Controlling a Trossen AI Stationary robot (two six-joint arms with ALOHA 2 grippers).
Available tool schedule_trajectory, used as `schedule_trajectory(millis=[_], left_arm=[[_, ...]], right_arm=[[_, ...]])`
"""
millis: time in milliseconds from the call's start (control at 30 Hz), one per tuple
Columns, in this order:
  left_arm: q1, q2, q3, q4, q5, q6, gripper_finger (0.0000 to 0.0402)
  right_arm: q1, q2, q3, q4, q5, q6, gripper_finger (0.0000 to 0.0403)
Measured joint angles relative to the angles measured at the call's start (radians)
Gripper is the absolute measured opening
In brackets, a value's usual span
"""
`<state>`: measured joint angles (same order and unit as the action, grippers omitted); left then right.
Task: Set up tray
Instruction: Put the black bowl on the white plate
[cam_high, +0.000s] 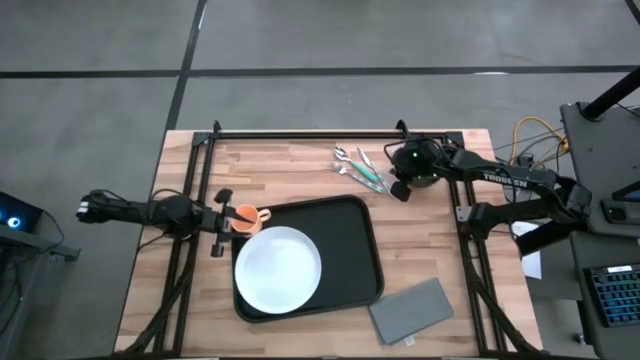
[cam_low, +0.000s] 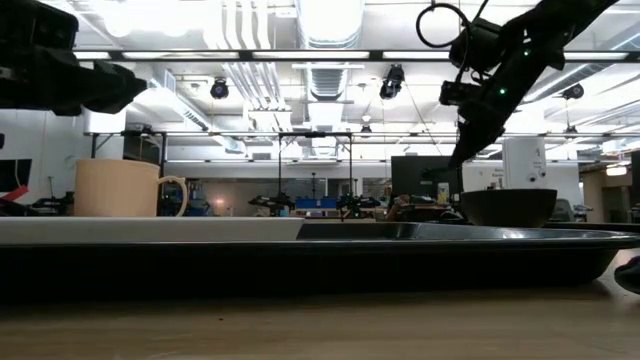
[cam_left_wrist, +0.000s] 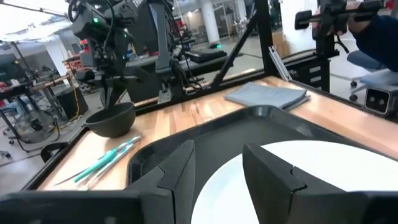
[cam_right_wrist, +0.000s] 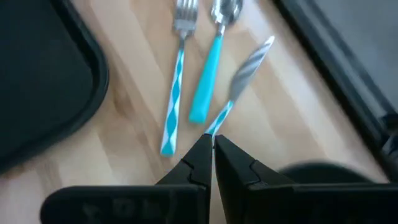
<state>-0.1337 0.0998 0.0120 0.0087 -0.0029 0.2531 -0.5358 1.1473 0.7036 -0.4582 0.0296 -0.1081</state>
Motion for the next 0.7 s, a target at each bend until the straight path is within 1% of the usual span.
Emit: schedule_trajectory(millis=[133,433,567,700], left_arm=[[0.0,0.023,0.0,0.0,0.0,0.0,0.0116],[0.0,0.077,0.0,-0.001,0.0,0.0,0.0116],[0.0,0.1,0.001,0.0,0.0,0.0,0.0116],[0.0,0.111,0.0,0.025,-0.005,0.0,0.0116]], right_arm=[[0.001,0.0,0.0,-0.034,0.001,-0.001,0.0023],[0.001,0.0,0.0,-0.034,0.017,0.041,0.0056],[0.001,0.0,-0.001,-0.036,0.016,0.112,0.0079],[0.001,0.0,-0.007,-0.036,0.016,0.125,0.0108]])
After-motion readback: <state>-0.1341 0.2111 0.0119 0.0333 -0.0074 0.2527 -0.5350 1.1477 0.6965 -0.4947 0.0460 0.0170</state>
